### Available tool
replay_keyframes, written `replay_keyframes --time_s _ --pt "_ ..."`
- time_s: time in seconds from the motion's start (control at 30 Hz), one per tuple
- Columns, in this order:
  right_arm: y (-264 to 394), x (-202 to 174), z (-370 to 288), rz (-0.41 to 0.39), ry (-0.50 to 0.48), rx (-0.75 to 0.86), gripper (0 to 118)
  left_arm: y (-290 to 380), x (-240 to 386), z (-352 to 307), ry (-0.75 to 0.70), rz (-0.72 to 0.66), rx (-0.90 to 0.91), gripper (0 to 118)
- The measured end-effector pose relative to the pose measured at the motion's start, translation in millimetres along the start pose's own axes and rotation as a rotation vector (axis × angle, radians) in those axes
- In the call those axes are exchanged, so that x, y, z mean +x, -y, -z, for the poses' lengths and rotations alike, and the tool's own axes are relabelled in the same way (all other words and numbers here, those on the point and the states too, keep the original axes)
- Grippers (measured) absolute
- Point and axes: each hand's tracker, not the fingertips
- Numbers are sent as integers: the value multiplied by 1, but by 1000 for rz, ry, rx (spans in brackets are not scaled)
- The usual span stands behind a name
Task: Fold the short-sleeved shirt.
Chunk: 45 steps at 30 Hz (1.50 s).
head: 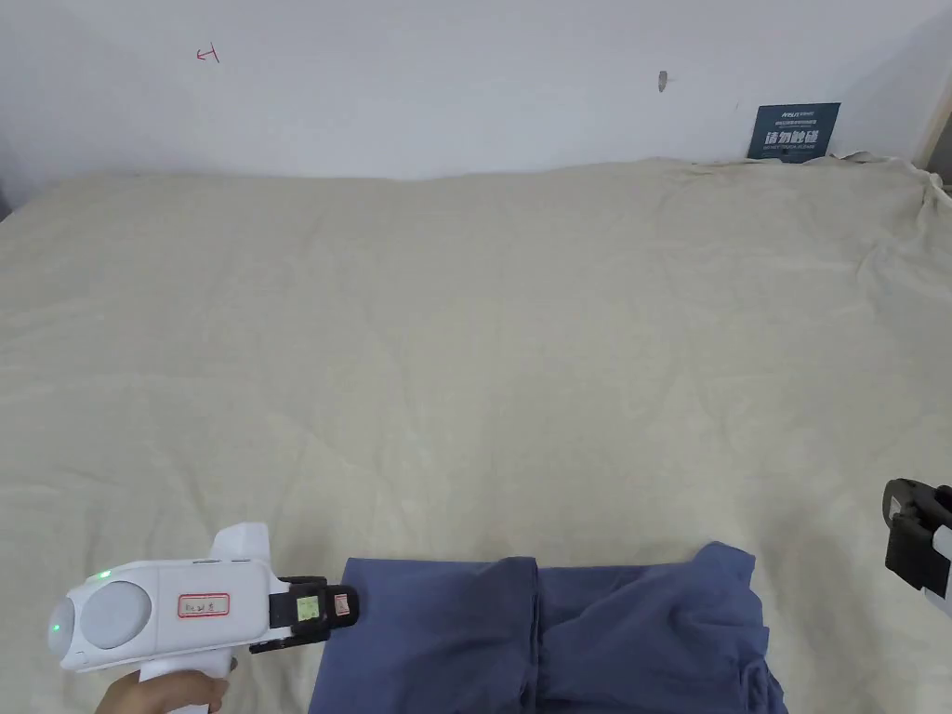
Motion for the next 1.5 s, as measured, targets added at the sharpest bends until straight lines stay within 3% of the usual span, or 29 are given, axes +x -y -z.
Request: replay_keyframes --time_s 0.1,0.13,0.17,0.23,0.33,0.63,0.7,0.77,0.8,0.87,1.13,1.23,1.33,1.5 --pt "1 -1 0 11 -11 5 0 1 -15 6 17 -47 -47 15" --pt "1 -2 1 11 -11 5 0 1 -19 10 22 -56 -58 28" --pt "1 -2 1 9 -12 4 0 1 -22 13 18 -60 -57 60" --pt "1 -3 1 9 -14 2 0 1 -24 20 13 -68 -56 93" --pt "1 -4 1 10 -15 3 0 -3 -28 28 24 -78 -58 101" --pt "2 -3 1 16 -10 -2 0 -9 -15 60 27 -50 -147 95" --pt "2 -2 0 16 -9 -5 0 -8 -10 64 -29 -15 -165 70" --pt "3 -1 0 16 -7 -5 0 -6 -8 65 -58 39 -170 30" --pt "3 0 0 17 -6 -5 0 -6 -8 65 -40 21 -171 19" --pt "3 1 1 20 -7 -4 0 -6 -7 63 -41 -1 -169 12" --pt "-7 -3 4 20 -18 23 0 -10 4 20 -122 44 -87 7" --pt "-12 -8 7 18 -30 35 0 -15 -11 -10 -110 -37 -52 7" --pt "-16 -16 11 9 -47 43 0 -16 -18 -37 -194 17 -35 7" --pt "-19 -32 18 4 -80 53 0 -20 -44 -79 -264 -42 7 6"
